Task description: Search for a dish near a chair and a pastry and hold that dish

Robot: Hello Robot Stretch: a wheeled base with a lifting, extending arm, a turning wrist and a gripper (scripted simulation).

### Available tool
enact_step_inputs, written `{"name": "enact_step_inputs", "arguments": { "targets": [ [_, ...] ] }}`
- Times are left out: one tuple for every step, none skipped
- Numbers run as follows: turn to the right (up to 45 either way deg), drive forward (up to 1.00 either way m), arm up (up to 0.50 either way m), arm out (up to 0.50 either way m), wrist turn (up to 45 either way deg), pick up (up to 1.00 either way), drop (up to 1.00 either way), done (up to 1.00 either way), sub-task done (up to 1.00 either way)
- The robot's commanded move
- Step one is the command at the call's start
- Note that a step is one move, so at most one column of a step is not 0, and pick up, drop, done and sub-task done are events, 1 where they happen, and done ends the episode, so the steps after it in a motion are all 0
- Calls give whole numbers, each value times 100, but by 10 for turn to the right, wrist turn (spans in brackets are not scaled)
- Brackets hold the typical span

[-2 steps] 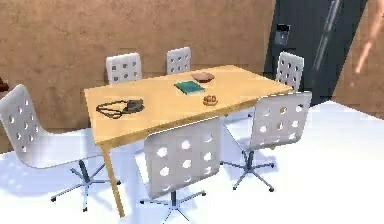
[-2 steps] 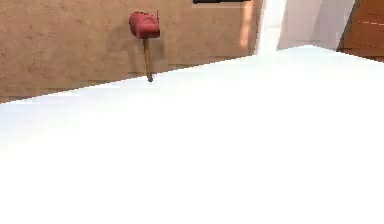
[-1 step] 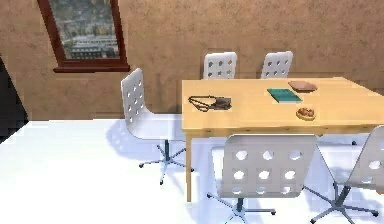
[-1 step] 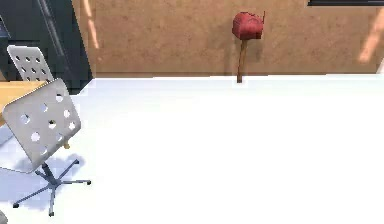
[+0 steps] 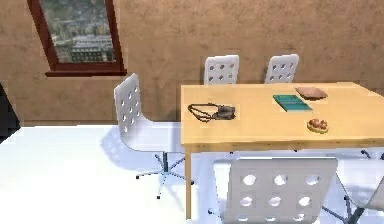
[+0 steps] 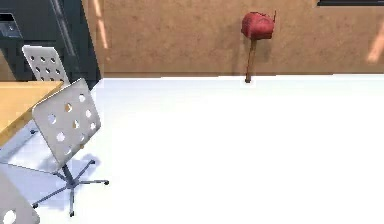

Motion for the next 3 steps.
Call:
{"name": "enact_step_inputs", "arguments": {
  "targets": [
    [450, 0, 0, 0, 0, 0, 0, 0, 0],
    [420, 0, 0, 0, 0, 0, 0, 0, 0],
    [0, 60, 0, 0, 0, 0, 0, 0, 0]
  ]
}}
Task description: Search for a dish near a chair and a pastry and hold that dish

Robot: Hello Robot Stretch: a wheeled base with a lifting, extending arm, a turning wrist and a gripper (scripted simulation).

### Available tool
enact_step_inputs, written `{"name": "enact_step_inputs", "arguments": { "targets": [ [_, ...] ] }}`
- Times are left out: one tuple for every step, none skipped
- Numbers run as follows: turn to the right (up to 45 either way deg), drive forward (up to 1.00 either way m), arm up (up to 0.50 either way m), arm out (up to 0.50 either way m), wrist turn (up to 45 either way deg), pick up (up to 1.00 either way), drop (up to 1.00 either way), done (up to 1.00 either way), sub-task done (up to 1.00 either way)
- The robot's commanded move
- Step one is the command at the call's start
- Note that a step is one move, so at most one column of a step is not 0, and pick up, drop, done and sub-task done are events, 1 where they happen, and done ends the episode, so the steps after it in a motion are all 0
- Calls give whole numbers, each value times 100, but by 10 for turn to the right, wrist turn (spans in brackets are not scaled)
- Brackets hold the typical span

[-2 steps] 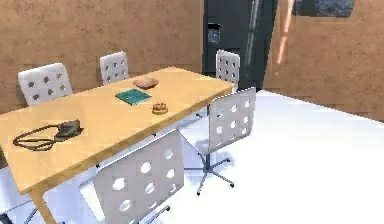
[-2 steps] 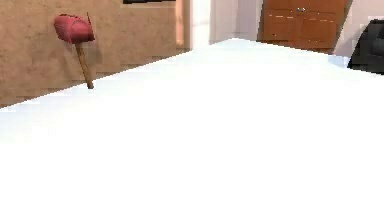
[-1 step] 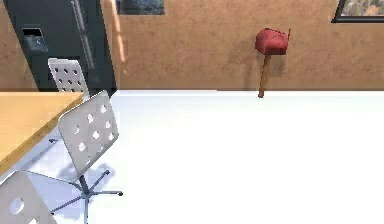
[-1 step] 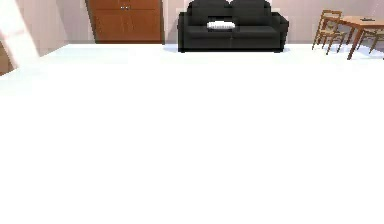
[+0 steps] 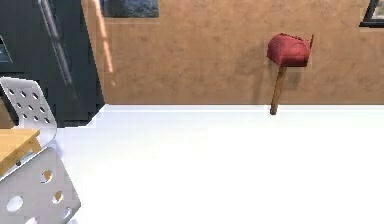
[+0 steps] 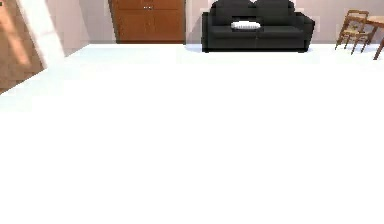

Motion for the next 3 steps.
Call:
{"name": "enact_step_inputs", "arguments": {
  "targets": [
    [-450, 0, 0, 0, 0, 0, 0, 0, 0],
    [360, 0, 0, 0, 0, 0, 0, 0, 0],
    [0, 95, 0, 0, 0, 0, 0, 0, 0]
  ]
}}
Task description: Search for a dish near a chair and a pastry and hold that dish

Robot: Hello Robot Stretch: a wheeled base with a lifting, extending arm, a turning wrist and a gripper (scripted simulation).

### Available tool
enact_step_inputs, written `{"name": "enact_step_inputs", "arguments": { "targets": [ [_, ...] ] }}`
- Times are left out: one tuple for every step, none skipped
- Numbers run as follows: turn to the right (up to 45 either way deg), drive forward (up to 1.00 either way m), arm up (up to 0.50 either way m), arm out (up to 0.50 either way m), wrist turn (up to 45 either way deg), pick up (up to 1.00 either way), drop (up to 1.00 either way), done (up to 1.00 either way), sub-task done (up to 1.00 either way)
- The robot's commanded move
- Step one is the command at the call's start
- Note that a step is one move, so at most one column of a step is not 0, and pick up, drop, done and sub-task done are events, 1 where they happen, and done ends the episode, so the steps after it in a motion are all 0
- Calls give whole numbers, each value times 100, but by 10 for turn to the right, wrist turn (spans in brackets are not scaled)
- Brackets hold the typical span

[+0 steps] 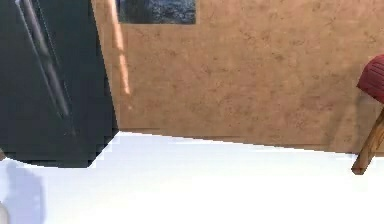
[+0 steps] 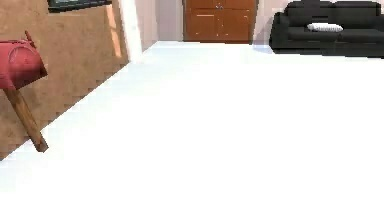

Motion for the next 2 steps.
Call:
{"name": "enact_step_inputs", "arguments": {
  "targets": [
    [-390, 0, 0, 0, 0, 0, 0, 0, 0],
    [0, 50, 0, 0, 0, 0, 0, 0, 0]
  ]
}}
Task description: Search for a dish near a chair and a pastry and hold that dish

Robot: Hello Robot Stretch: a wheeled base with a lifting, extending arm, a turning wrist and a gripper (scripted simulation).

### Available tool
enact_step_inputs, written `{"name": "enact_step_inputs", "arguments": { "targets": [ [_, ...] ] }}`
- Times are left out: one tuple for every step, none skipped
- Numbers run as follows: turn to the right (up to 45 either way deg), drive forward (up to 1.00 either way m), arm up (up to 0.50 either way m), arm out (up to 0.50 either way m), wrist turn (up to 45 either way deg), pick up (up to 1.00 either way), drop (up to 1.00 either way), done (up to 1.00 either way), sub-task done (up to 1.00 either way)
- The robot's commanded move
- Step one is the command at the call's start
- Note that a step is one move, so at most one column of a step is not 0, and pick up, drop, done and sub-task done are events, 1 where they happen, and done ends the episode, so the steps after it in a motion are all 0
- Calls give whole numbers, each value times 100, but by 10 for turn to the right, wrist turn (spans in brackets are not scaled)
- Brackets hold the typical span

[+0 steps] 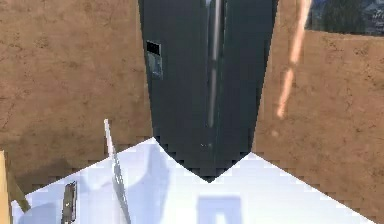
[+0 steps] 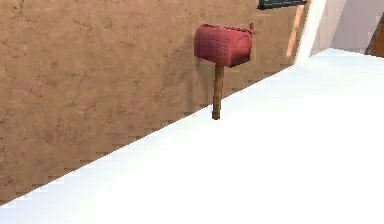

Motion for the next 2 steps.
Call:
{"name": "enact_step_inputs", "arguments": {
  "targets": [
    [-450, 0, 0, 0, 0, 0, 0, 0, 0],
    [-450, 0, 0, 0, 0, 0, 0, 0, 0]
  ]
}}
